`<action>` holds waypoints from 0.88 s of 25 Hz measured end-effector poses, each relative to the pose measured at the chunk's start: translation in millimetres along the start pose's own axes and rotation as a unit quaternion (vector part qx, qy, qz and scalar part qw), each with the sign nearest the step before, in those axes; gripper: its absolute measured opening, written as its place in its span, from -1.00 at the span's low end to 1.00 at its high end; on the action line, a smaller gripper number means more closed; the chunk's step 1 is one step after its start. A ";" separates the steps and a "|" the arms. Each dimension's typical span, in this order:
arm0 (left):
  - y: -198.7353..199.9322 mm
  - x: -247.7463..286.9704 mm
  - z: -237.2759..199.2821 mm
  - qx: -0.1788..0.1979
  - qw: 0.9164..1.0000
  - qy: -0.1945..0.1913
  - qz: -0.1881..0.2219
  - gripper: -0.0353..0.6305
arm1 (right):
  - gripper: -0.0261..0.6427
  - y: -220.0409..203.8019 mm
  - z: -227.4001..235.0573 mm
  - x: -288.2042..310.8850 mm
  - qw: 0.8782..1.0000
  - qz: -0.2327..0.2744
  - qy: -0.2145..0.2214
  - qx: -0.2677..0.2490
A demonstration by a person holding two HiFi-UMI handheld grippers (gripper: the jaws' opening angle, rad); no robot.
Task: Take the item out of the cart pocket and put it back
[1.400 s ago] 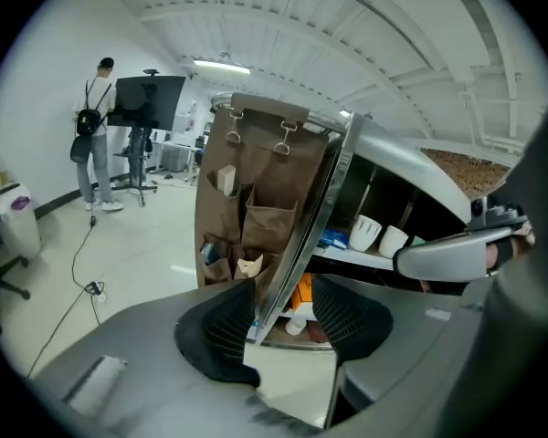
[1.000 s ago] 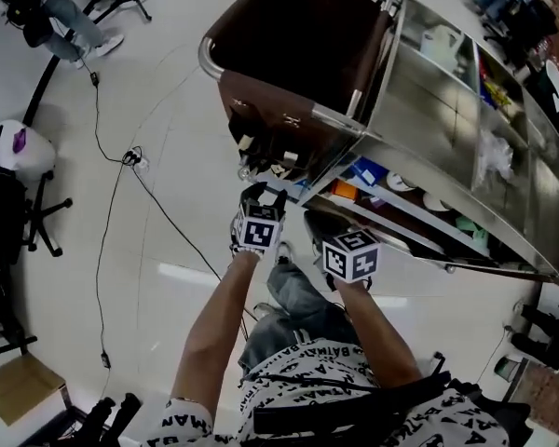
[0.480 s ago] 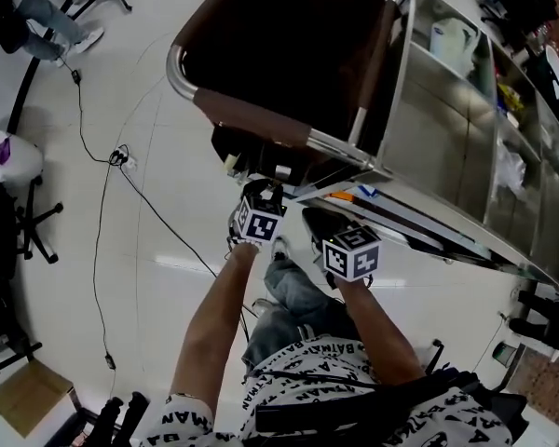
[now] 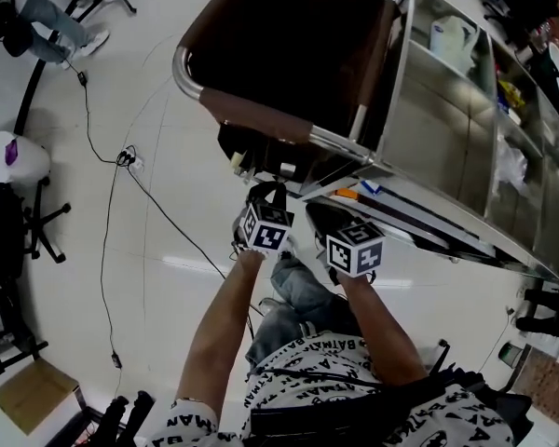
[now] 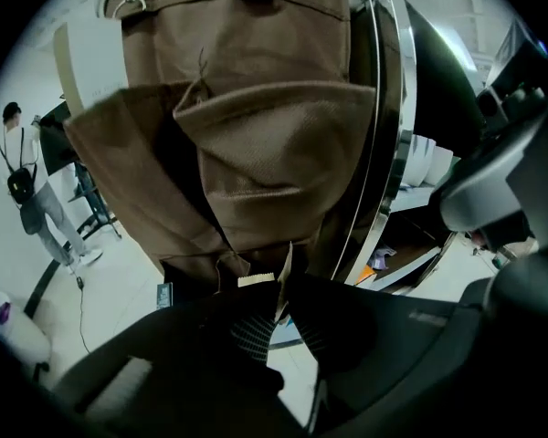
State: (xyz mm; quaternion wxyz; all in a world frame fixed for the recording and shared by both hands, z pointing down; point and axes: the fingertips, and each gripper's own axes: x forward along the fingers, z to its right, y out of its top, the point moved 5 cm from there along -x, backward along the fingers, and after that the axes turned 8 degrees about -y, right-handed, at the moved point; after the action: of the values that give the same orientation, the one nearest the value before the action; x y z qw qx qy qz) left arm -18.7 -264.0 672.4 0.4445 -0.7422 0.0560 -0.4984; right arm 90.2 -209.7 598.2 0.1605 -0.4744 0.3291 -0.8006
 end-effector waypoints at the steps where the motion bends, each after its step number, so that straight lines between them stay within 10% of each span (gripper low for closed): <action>1: 2.5 -6.5 1.7 0.002 1.000 0.002 0.004 -0.78 | -0.92 0.5 -2.6 -2.1 1.000 0.003 0.001 0.001; 12: 0.0 -112.4 29.5 -0.049 0.995 0.041 0.079 -0.78 | -0.92 -5.0 -40.5 -49.3 0.999 0.044 0.021 -0.016; 22: -89.6 -307.4 75.9 -0.207 0.955 0.084 0.194 -0.78 | -0.92 -36.0 -141.7 -148.1 0.991 0.076 0.059 -0.092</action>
State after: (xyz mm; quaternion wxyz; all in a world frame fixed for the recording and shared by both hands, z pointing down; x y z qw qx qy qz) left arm -143.7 -2.7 516.2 0.3626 -0.7483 0.3384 -0.4404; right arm 43.5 -46.0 478.6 0.1568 -0.4132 0.4451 -0.7789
